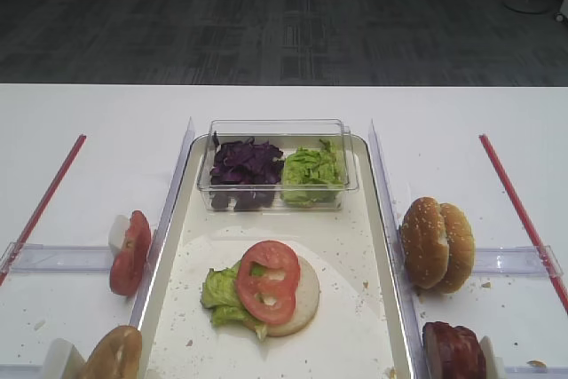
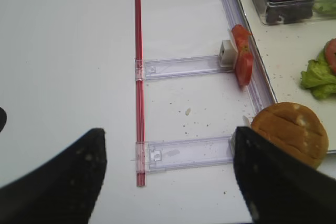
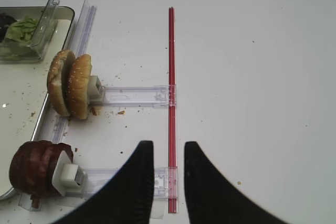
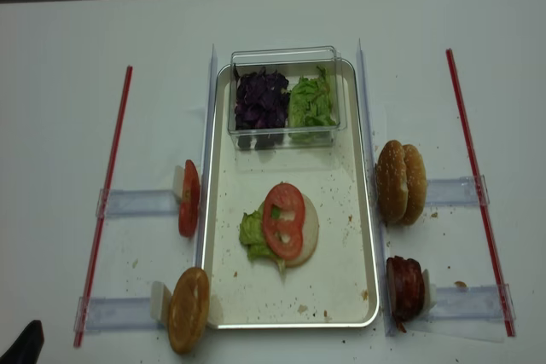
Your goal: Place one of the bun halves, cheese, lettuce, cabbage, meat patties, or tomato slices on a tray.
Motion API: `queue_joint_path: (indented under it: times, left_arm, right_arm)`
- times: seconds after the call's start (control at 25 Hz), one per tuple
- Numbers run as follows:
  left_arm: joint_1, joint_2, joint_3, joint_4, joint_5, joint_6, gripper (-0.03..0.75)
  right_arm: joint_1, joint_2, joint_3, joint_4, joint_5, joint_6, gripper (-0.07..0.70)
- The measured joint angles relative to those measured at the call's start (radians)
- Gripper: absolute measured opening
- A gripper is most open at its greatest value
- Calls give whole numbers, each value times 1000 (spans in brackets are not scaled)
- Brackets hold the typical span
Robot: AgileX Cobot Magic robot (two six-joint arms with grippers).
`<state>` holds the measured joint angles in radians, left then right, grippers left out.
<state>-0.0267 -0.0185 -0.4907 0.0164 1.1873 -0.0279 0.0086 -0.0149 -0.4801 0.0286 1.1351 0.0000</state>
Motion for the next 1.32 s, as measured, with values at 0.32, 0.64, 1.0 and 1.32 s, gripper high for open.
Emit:
queue_joint_path:
  times: [0.32, 0.64, 1.0, 1.32]
  left_arm:
    - [0, 0, 0, 0, 0, 0, 472]
    - [0, 0, 0, 0, 0, 0, 472]
    - [0, 0, 0, 0, 0, 0, 472]
    - [0, 0, 0, 0, 0, 0, 472]
  right_arm:
    - [0, 0, 0, 0, 0, 5, 193]
    - [0, 0, 0, 0, 0, 5, 193]
    - [0, 0, 0, 0, 0, 5, 193]
    - [0, 0, 0, 0, 0, 5, 193]
